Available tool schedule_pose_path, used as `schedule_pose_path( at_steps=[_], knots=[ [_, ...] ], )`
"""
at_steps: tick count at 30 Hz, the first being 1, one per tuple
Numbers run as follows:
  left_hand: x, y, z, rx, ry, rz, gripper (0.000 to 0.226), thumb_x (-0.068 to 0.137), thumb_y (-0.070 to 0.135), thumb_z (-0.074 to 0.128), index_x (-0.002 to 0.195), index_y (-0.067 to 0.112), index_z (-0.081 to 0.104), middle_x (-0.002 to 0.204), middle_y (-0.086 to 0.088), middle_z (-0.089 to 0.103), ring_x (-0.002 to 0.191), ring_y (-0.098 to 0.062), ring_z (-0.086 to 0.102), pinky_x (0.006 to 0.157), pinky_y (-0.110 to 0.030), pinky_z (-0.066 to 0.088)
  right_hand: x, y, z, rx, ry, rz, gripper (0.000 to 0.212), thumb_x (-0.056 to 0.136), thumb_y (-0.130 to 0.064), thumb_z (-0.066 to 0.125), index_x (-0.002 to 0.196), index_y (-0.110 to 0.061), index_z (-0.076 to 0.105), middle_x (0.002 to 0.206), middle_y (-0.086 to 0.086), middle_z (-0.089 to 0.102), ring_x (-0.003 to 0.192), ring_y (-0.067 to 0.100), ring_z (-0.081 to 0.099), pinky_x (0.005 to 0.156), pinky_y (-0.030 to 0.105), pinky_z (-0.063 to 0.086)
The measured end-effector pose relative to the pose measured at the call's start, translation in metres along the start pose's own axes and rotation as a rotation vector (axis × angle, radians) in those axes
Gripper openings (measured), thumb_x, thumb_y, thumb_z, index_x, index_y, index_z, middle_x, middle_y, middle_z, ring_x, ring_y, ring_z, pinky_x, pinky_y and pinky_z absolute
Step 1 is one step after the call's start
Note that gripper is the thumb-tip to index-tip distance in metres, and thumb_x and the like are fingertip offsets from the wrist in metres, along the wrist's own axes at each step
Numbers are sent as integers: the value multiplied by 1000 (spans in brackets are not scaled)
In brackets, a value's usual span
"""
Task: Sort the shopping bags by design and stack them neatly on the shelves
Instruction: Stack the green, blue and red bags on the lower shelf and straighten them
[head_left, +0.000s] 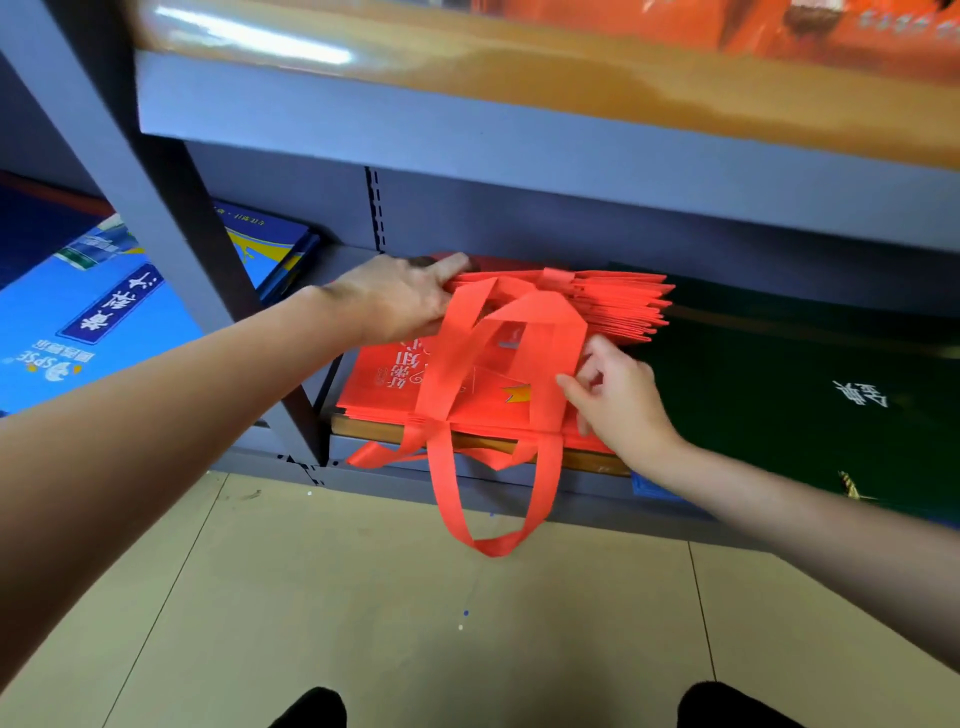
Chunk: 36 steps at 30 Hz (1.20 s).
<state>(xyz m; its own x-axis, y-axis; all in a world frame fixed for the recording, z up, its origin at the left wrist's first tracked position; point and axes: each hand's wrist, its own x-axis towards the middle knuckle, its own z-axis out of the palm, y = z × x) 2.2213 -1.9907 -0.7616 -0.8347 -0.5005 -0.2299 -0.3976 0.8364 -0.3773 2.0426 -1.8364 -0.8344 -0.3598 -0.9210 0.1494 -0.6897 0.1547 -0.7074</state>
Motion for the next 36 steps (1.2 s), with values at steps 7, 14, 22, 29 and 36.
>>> schedule_pose_path(
  at_steps=[7, 14, 22, 29, 36],
  knots=[
    [4, -16, -13, -21, 119, -58, 48, 102, 27, 31, 144, 47, 19, 145, -7, 18, 114, -30, 49, 68, -38, 47, -12, 9, 14, -9, -183, -121, 45, 89, -11, 60, 129, -9, 39, 127, 8, 51, 119, 18, 51, 102, 25, 39],
    [7, -2, -14, 163, 522, -159, 51, 89, 11, 32, 128, 33, 57, 118, -17, 54, 98, -37, 59, 79, -38, 49, -11, 25, 22, -649, -715, -153, 68, 99, -49, 29, 152, -16, 1, 159, 0, -6, 146, 15, -6, 119, 35, 0],
    [-4, 24, 48, 323, 545, 115, 51, 78, 21, 42, 120, 43, 61, 113, -6, 46, 89, -26, 52, 70, -33, 48, -14, -5, -4, -705, -206, -913, 28, 79, -14, 50, 99, -6, 67, 112, 11, 64, 105, 30, 55, 86, 40, 48],
    [-13, 39, 97, 192, 430, 320, 88, 73, 28, 72, 142, 37, 19, 140, -7, 47, 86, -24, 59, 66, -33, 52, 0, 22, -5, -892, -276, -580, 61, 89, -45, 36, 135, -7, 48, 136, 15, 51, 121, 34, 50, 104, 48, 36],
    [-6, 40, 95, 81, 339, 349, 79, 83, 52, 50, 147, 37, 6, 148, -12, 35, 96, -24, 59, 76, -35, 53, 7, 34, 4, -1055, -366, -544, 66, 87, -54, 28, 136, -14, 48, 133, 13, 55, 118, 31, 56, 104, 56, 33]
  ],
)
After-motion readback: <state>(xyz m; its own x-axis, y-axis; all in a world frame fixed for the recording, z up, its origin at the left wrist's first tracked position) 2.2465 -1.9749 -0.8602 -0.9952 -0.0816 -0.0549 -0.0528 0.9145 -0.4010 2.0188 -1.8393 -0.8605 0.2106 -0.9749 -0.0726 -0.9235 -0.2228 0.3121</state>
